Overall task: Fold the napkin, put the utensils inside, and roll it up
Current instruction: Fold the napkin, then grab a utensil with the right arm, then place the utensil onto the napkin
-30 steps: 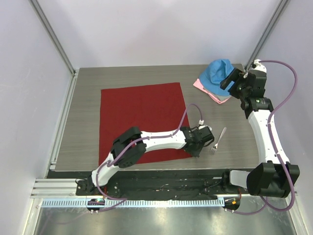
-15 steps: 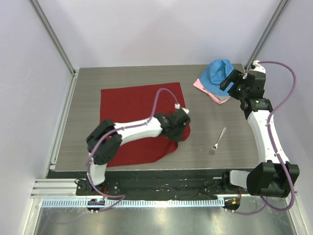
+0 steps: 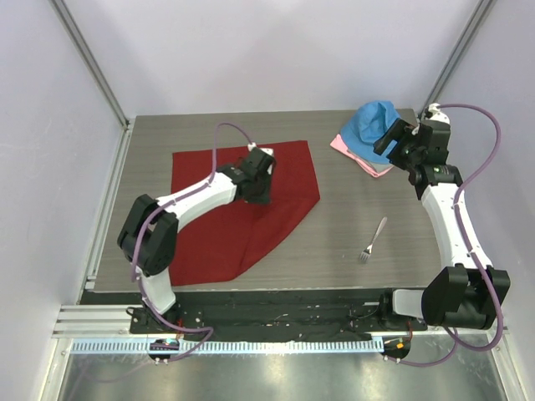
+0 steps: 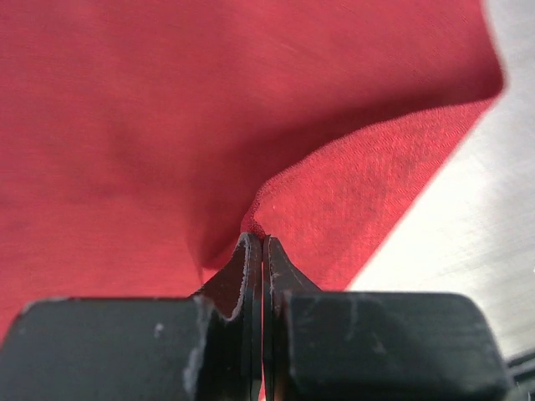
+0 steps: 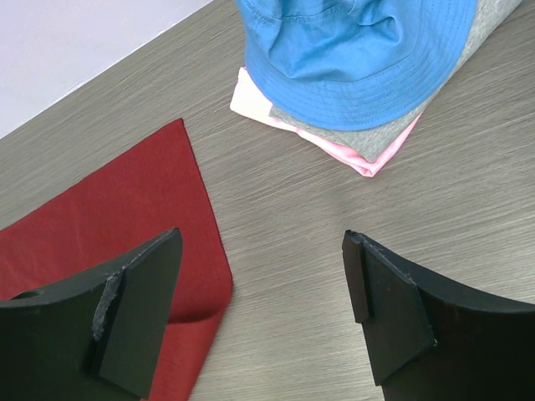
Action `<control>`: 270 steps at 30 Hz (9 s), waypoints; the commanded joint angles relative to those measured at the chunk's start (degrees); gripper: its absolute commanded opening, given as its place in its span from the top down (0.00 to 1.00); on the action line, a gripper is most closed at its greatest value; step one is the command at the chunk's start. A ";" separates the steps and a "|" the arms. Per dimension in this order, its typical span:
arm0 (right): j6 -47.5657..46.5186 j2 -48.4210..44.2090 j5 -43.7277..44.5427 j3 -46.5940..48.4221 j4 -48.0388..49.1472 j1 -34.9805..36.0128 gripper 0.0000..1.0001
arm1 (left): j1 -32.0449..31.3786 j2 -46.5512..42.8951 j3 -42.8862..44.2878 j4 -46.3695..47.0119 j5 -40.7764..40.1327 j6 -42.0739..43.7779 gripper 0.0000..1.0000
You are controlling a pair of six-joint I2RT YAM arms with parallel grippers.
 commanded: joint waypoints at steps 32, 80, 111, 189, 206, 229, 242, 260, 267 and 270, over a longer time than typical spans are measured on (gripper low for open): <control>-0.37 5.98 -1.08 3.79 4.43 -0.15 0.14 | 36.99 12.82 19.38 -6.47 4.51 9.17 1.00; -0.37 9.41 -0.82 5.99 4.51 -0.15 0.14 | 47.02 31.54 44.35 -14.56 8.64 12.33 1.00; -0.98 10.99 -0.38 6.95 3.81 -0.15 0.14 | 48.07 37.43 50.68 -13.77 9.78 14.36 1.00; 8.51 8.62 5.59 -27.51 -11.30 1.69 0.99 | 42.09 -22.86 0.84 -8.06 13.48 13.48 0.15; 27.05 19.32 5.60 -5.81 -0.68 34.20 0.99 | 41.21 -26.11 -0.83 -5.95 11.45 13.04 0.14; 46.30 46.66 12.36 24.35 10.05 51.18 0.99 | 41.21 -28.66 -0.21 -6.30 14.26 11.90 0.13; 52.36 53.79 13.60 31.56 10.93 51.79 0.99 | 41.21 -28.75 -0.21 -6.39 14.97 11.37 0.13; 52.98 58.10 14.82 34.11 9.09 51.79 0.99 | 41.21 -28.40 0.32 -7.09 15.76 11.28 0.13; 52.37 58.62 14.74 34.20 8.91 51.79 0.99 | 41.21 -28.57 0.49 -7.09 15.85 11.28 0.13; 51.93 58.89 13.86 34.73 8.82 51.79 0.96 | 41.21 -28.66 0.49 -7.09 15.85 11.28 0.13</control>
